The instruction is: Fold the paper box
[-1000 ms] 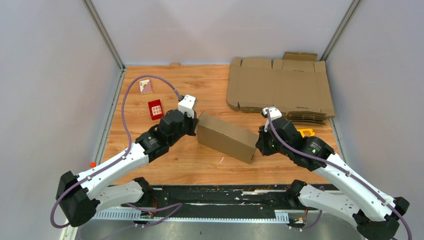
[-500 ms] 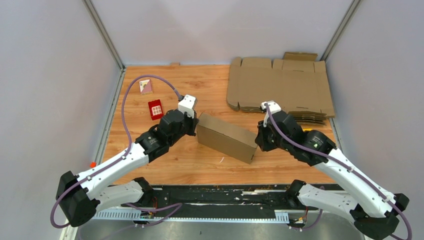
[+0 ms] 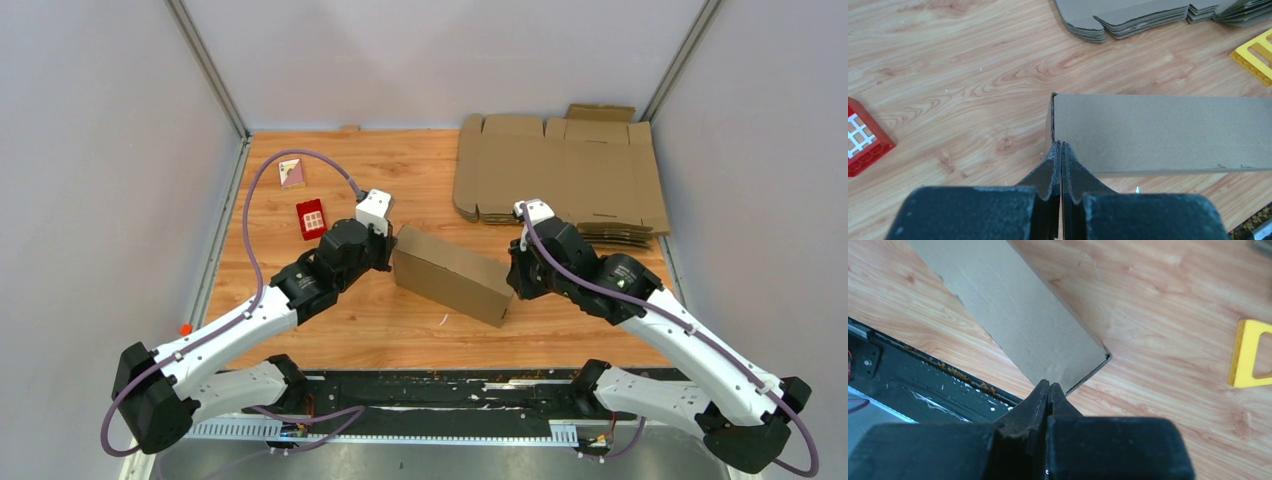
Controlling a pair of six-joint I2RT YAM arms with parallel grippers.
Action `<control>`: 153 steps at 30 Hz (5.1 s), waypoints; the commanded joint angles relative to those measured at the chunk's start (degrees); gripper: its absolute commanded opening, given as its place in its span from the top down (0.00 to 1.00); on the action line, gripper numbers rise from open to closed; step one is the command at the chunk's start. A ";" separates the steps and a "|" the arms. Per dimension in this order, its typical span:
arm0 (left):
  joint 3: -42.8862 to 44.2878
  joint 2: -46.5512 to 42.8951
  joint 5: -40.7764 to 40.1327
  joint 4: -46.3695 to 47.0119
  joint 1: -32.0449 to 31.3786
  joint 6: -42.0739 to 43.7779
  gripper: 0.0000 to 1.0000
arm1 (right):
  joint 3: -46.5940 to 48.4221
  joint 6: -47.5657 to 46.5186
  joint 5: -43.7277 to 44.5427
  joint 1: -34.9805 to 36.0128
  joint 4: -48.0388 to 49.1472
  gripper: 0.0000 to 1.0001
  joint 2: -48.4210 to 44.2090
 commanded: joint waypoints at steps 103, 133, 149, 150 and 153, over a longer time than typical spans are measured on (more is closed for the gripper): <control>6.35 12.94 -8.70 -32.38 -32.13 -15.30 0.00 | -19.45 -4.46 -1.30 -7.22 32.65 0.04 -7.65; 10.07 19.01 -11.18 -19.18 1.64 -13.94 0.05 | -22.55 -2.35 -7.94 -8.08 34.77 0.04 -8.67; -10.76 -13.55 -12.34 -35.43 11.74 -45.54 0.00 | -24.66 -2.14 -13.16 -8.03 36.90 0.04 -9.48; -12.06 -13.43 -11.31 -35.29 12.06 -48.35 0.00 | -24.66 -2.04 -13.20 -8.07 36.74 0.04 -9.89; -13.87 -10.66 -10.21 -33.62 12.17 -51.28 0.00 | -24.66 -2.07 -12.86 -8.06 35.98 0.04 -11.23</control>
